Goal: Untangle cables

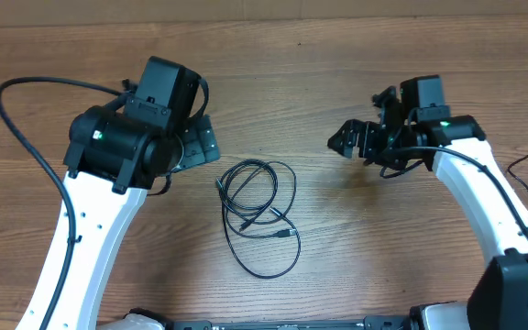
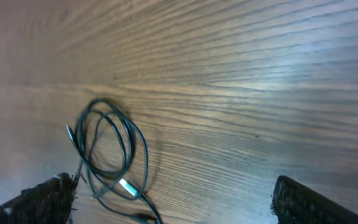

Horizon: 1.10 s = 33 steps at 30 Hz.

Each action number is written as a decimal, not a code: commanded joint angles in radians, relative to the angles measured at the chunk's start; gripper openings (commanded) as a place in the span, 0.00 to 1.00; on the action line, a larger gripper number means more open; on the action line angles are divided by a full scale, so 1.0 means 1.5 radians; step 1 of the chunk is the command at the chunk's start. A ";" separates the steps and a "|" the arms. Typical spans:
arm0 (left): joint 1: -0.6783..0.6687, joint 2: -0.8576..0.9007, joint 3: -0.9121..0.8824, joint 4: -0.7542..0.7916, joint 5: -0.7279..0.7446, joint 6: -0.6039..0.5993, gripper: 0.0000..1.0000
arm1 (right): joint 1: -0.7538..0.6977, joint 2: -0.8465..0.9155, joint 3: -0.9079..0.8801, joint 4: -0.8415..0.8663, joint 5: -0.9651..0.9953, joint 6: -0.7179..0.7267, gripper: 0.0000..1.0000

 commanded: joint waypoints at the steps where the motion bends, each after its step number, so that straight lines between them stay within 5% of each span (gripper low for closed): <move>1: -0.002 0.001 -0.006 -0.006 -0.071 -0.039 0.99 | 0.005 0.020 -0.016 0.010 -0.057 -0.114 0.99; 6: -0.002 0.002 -0.012 -0.003 -0.072 -0.043 1.00 | 0.006 0.051 -0.064 0.023 -0.233 -0.263 0.89; 10: -0.001 0.002 -0.012 -0.002 -0.072 -0.055 1.00 | 0.009 0.079 -0.123 0.101 -0.279 -0.279 0.78; 13: -0.001 0.002 -0.012 0.000 -0.072 -0.056 1.00 | 0.016 0.107 -0.152 0.188 -0.295 -0.236 0.64; 17: -0.001 0.002 -0.012 0.000 -0.072 -0.056 1.00 | 0.042 0.145 -0.169 0.293 -0.296 -0.108 0.65; 20: -0.002 0.003 -0.012 -0.001 -0.071 -0.056 1.00 | 0.081 0.170 -0.170 0.333 -0.294 -0.097 0.64; 25: -0.001 0.003 -0.012 -0.001 -0.069 -0.056 1.00 | 0.153 0.186 -0.169 0.378 -0.172 0.032 0.52; 27: -0.001 0.003 -0.012 -0.002 -0.069 -0.056 0.99 | 0.166 0.186 -0.169 0.398 -0.157 0.066 0.46; 33: -0.002 0.003 -0.013 -0.001 -0.069 -0.056 1.00 | 0.182 0.186 -0.169 0.397 -0.215 0.070 0.04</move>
